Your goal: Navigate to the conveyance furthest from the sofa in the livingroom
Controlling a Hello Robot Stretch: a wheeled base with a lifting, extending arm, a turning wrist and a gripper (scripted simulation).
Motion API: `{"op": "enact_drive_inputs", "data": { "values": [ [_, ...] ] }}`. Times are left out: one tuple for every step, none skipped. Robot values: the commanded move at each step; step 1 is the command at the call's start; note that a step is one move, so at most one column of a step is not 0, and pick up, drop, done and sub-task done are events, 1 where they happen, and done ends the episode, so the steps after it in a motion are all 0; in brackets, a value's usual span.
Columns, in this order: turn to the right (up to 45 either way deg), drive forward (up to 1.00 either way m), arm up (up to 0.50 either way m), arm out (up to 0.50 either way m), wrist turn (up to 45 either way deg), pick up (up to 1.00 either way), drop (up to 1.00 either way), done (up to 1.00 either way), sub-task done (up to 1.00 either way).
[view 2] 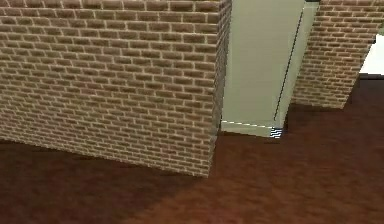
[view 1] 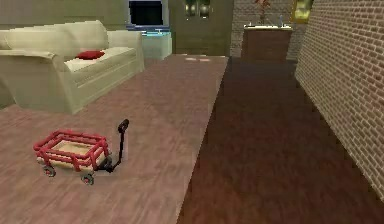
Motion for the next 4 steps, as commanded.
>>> {"op": "enact_drive_inputs", "data": {
  "values": [
    [0.0, 0.9, 0.0, 0.0, 0.0, 0.0, 0.0, 0.0, 0.0],
    [3.0, 0.0, 0.0, 0.0, 0.0, 0.0, 0.0, 0.0, 0.0],
    [0.0, 0.7, 0.0, 0.0, 0.0, 0.0, 0.0, 0.0, 0.0],
    [-27.0, 0.0, 0.0, 0.0, 0.0, 0.0, 0.0, 0.0, 0.0]
  ]
}}
